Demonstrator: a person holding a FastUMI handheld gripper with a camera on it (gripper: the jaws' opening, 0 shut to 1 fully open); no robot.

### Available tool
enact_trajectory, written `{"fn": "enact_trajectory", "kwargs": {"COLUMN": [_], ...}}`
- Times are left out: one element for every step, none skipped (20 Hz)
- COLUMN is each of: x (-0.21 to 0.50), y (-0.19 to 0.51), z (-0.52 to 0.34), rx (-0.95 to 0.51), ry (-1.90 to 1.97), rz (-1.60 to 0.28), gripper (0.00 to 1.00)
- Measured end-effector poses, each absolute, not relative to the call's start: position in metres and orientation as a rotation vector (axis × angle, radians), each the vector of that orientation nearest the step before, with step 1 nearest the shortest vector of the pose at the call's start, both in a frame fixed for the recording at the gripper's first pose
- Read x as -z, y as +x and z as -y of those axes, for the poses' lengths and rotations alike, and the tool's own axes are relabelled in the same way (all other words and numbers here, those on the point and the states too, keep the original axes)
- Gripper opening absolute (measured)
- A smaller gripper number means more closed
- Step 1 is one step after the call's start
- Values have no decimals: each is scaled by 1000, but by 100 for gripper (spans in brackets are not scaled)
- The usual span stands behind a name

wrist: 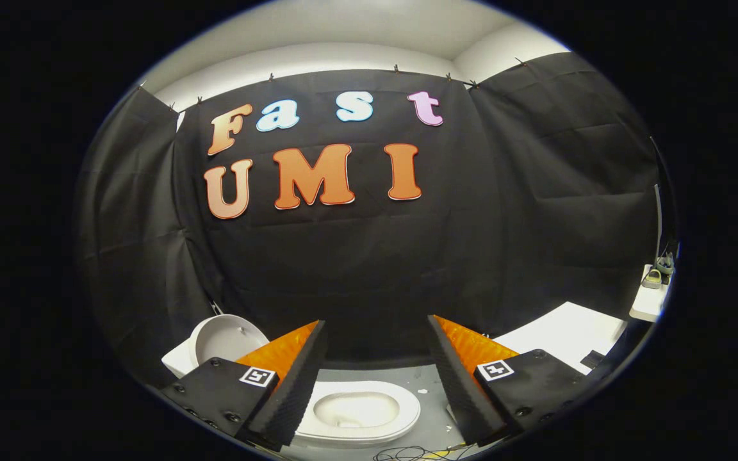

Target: Open the toilet lid.

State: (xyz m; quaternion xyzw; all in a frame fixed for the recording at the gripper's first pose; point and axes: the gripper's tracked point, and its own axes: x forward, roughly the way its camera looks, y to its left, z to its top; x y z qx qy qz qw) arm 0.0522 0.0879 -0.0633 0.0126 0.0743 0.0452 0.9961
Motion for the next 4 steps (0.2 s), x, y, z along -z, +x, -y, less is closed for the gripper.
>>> {"fn": "enact_trajectory", "kwargs": {"x": [63,64,64,65], "y": [53,52,53,52], "z": [-87,-88,-88,-89], "rx": [-90,-90,-89,-88], "ry": [25,25,25,25], "rz": [-149,-150,-152,-152], "gripper": [99,99,99,99]}}
